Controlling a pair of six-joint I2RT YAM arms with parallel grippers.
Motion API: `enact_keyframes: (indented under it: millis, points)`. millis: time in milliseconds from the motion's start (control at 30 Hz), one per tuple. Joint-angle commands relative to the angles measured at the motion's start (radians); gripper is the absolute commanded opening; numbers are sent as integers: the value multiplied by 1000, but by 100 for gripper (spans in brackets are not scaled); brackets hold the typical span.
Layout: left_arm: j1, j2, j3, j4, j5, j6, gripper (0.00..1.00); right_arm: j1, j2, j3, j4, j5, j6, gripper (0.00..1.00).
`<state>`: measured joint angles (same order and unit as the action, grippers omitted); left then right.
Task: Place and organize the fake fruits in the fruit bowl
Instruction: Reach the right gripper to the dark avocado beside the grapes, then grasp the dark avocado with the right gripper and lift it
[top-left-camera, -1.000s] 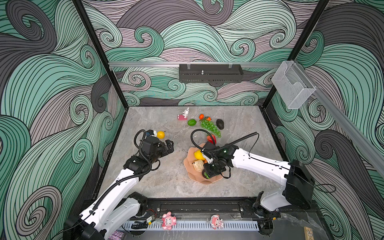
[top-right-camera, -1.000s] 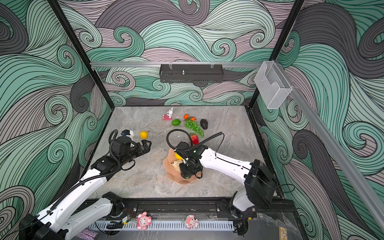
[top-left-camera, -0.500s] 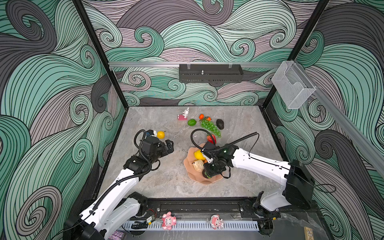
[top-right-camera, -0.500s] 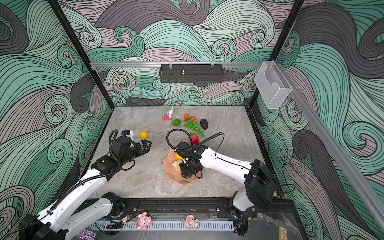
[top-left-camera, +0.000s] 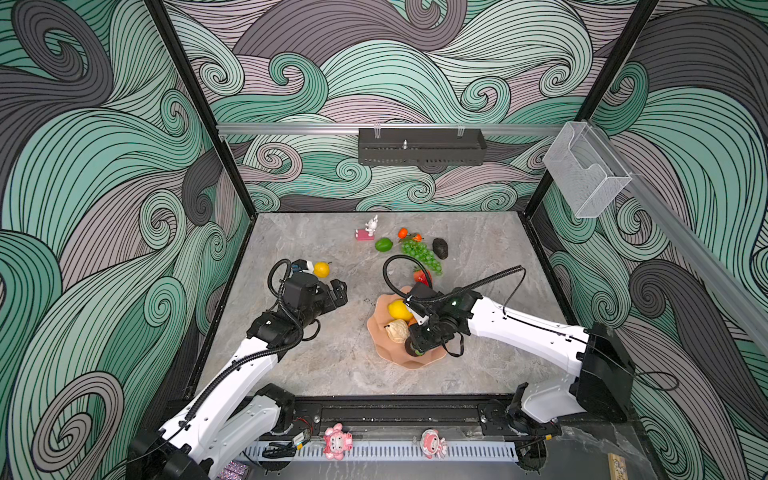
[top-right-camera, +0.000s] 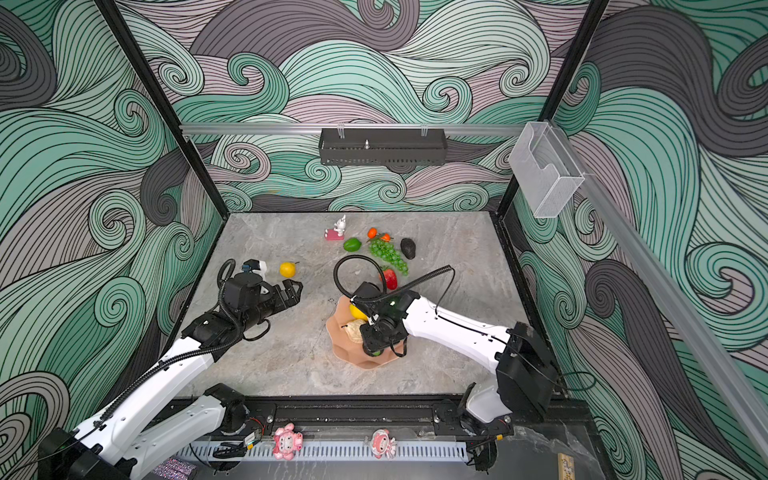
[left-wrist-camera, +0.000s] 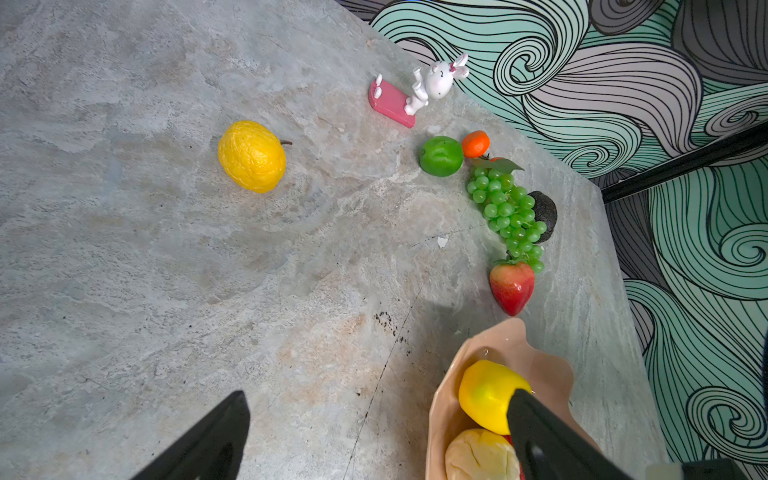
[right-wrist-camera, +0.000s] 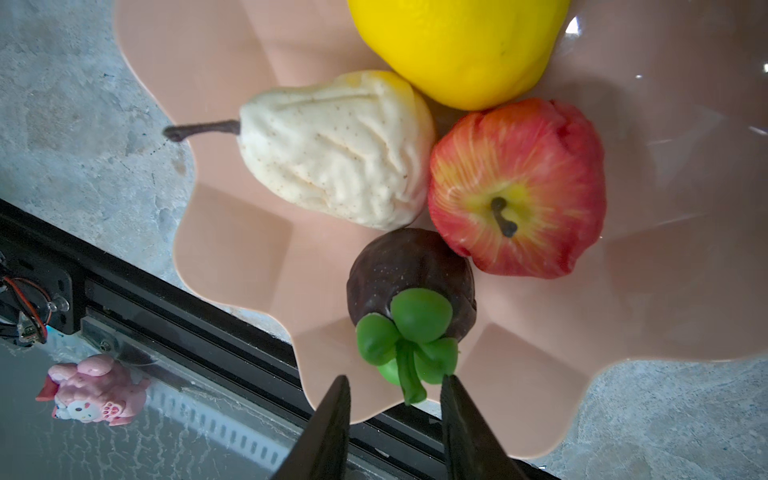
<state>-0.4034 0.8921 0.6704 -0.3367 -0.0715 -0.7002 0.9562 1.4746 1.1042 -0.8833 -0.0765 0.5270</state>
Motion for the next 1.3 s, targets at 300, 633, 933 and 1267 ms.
enact_keyframes:
  millis: [300,633,933,1267]
  points:
    - [6,-15,-17,22,-18,7,99,-103,-129,179,-147,161,-192,53]
    - [5,-30,-36,39,20,-2,98,-469,25,245,28,128,-344,62]
    - [-8,-39,-59,47,50,-1,98,-671,329,432,137,34,-309,63]
    - [-24,-17,-81,87,56,8,99,-743,594,641,185,-10,-315,75]
